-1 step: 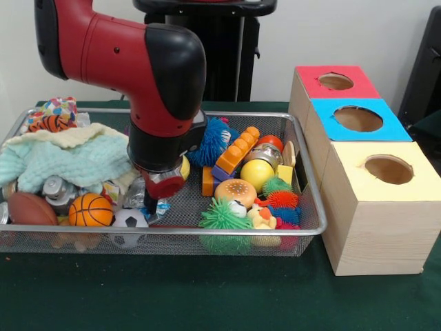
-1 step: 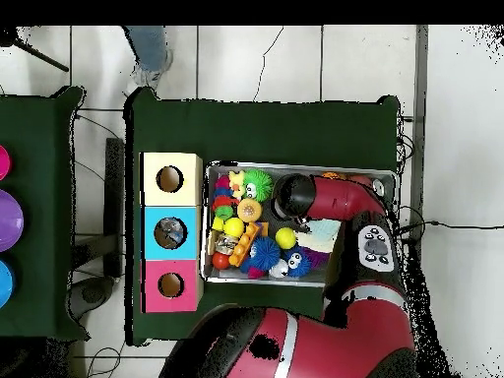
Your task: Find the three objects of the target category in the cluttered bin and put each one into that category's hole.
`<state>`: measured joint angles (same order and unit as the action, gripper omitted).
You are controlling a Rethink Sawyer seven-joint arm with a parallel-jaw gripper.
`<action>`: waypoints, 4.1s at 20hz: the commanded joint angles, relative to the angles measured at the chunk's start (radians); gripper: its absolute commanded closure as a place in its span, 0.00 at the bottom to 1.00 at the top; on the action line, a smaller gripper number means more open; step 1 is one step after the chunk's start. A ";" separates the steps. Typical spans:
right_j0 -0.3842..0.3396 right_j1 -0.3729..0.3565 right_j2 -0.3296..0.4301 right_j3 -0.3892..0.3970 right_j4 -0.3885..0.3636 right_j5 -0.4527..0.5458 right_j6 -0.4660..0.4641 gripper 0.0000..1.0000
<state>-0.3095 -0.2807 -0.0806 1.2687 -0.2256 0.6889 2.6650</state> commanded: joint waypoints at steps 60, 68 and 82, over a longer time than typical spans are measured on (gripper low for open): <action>0.351 0.117 -0.414 0.279 0.201 -0.356 0.406 0.00; 0.340 0.190 -0.424 0.276 0.277 -0.468 0.355 0.00; 0.198 0.028 -0.206 0.399 0.345 -0.420 0.171 0.00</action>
<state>-0.0199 -0.2098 -0.4943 1.5469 0.0664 0.2417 2.7555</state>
